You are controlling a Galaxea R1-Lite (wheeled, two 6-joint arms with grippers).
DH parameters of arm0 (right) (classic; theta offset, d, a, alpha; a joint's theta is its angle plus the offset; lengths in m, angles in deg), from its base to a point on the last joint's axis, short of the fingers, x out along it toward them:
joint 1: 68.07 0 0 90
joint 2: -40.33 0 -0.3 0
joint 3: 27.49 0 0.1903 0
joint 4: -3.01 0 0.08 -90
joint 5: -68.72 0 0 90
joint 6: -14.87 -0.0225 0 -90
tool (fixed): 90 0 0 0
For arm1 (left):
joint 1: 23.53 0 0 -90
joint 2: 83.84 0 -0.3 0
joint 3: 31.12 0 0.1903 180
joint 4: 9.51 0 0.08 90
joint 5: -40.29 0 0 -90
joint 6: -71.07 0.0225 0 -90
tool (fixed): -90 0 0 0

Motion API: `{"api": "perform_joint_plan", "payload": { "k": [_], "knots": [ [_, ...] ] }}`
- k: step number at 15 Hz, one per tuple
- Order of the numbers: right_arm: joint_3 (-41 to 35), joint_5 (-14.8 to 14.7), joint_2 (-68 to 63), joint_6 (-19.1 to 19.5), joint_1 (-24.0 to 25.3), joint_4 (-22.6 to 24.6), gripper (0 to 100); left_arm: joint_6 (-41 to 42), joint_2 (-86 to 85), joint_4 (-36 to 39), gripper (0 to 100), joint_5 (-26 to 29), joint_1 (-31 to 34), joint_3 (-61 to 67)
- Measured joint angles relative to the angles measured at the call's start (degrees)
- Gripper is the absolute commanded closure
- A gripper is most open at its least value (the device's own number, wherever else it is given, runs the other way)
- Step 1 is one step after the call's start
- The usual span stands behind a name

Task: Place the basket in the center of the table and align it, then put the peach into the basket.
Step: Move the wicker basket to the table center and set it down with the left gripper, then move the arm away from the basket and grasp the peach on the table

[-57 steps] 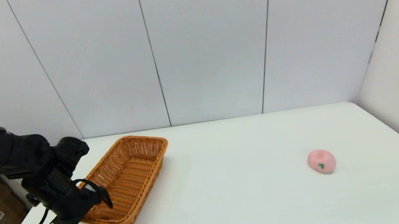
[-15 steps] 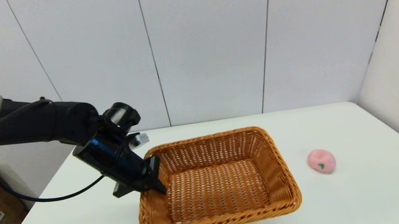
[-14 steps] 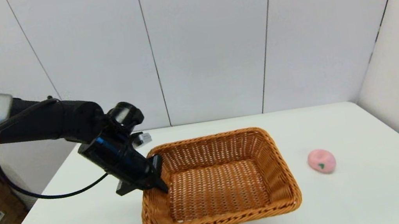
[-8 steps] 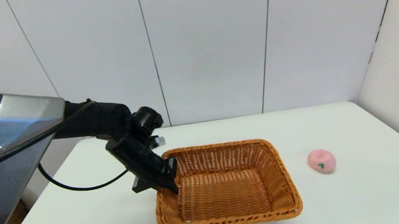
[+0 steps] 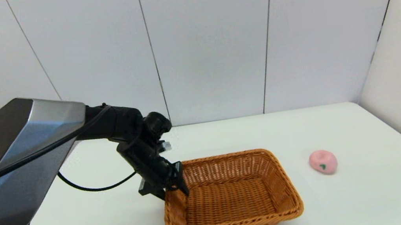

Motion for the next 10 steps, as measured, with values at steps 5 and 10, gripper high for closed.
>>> {"api": "perform_joint_plan", "payload": {
  "k": [5, 10],
  "knots": [
    [0.0, 0.0, 0.0, 0.0, 0.0, 0.0, 0, 0.3, -3.5, -0.3, 0, -2.1, 3.6, -2.0],
    [0.0, 0.0, -0.1, 0.0, 0.0, 0.0, 0, 7.8, -13.1, -6.7, 0, -2.1, 18.0, -3.8]
  ]
}}
